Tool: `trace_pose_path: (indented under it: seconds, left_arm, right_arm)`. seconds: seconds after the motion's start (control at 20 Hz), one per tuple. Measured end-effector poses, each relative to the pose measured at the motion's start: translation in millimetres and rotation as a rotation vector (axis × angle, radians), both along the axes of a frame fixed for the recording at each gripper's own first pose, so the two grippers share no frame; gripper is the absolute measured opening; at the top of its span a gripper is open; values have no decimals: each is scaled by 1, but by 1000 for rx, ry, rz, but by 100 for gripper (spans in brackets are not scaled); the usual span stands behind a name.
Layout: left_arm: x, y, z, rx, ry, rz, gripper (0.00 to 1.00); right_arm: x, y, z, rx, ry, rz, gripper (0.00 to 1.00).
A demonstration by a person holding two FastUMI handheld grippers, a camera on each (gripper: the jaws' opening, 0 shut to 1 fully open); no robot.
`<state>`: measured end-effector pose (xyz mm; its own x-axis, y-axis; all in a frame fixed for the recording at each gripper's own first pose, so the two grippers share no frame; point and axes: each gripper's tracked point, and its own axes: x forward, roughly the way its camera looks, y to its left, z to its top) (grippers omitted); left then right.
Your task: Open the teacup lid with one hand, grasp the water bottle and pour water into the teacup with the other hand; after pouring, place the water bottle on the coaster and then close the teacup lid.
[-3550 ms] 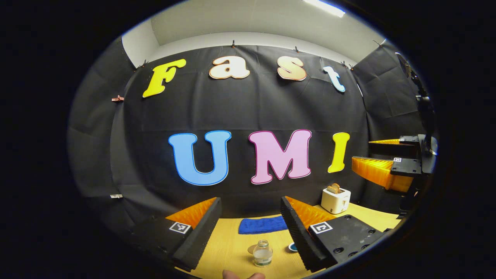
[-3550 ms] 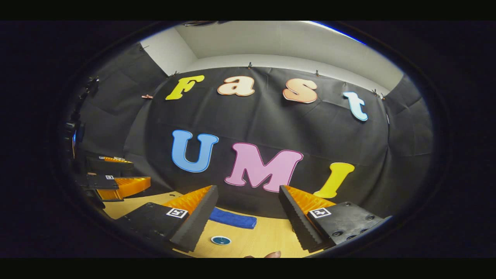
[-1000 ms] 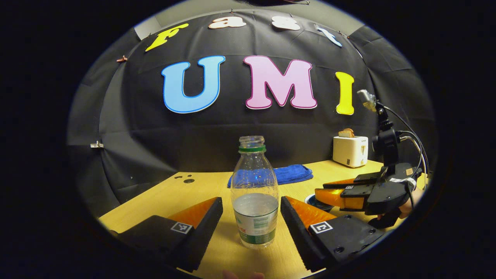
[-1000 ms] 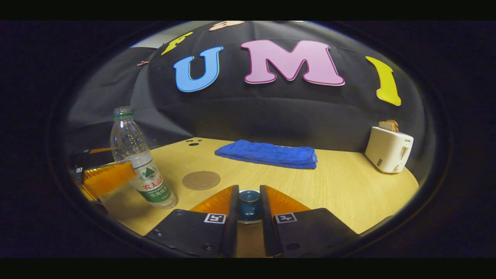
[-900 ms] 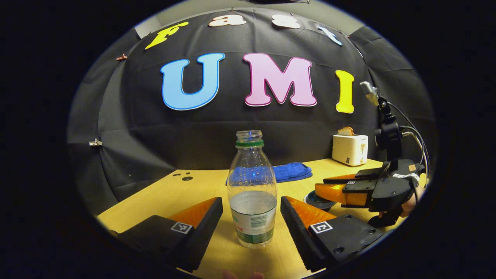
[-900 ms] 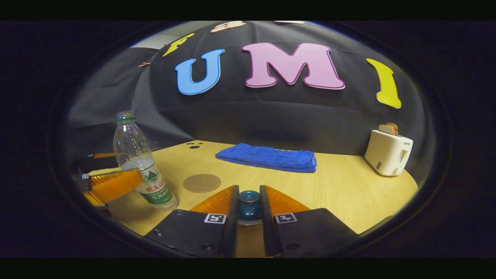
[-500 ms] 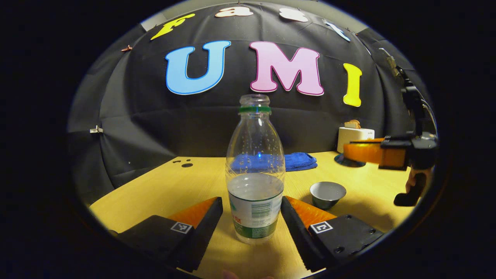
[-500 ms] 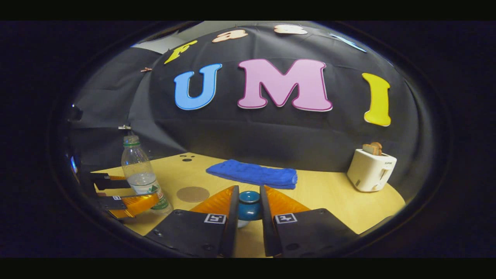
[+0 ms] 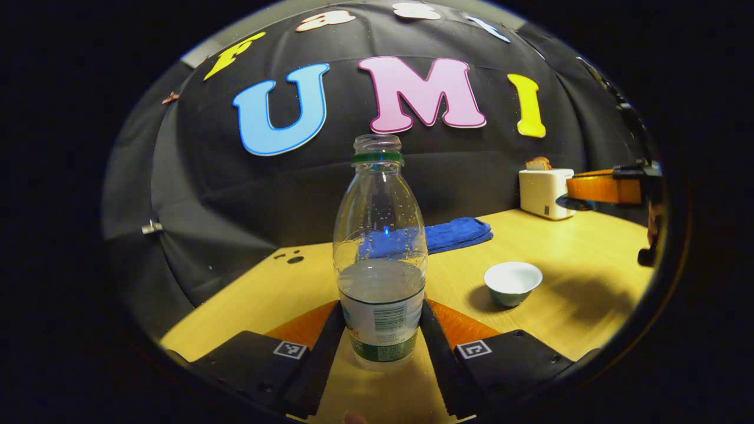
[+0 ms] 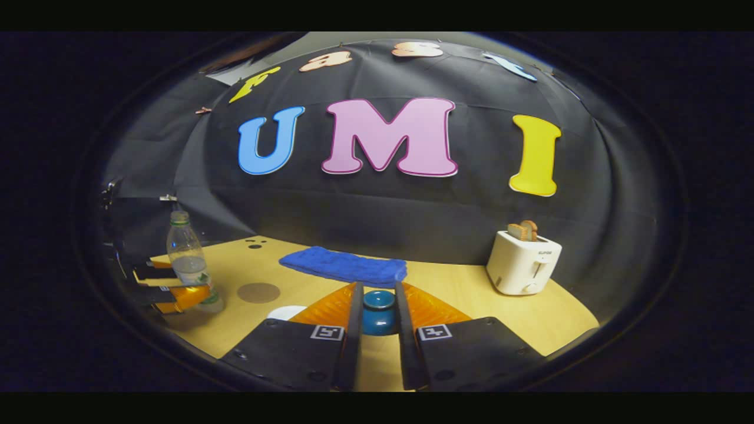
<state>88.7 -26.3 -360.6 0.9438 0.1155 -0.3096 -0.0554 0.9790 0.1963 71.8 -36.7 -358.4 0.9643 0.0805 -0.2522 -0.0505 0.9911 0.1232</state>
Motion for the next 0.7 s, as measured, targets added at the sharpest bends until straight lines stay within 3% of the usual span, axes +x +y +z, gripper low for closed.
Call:
trace_pose_path:
  seconds: [0.1, 0.2, 0.3, 0.35, 0.5, 0.7]
  left_arm:
    - [5, 8, 4, 138, 22, -13, 77]
    - [12, 16, 5, 302, 58, -34, 77]
    - [19, 18, 4, 459, 79, -73, 77]
    - [21, 16, 2, 521, 90, -98, 77]
    - [20, 16, -15, 638, 149, -152, 77]
    - [26, 22, -18, 770, 185, -150, 77]
  right_arm:
    - [-3, -11, -1, -6, 2, -9, 26]
    - [-6, -22, -2, -11, 3, -23, 35]
    - [-10, -33, -3, -24, 1, -36, 26]
    - [-11, -38, -3, -29, 1, -40, 26]
    - [-14, -48, -8, -33, 10, -46, 26]
    - [-17, -61, -10, -35, 11, -56, 30]
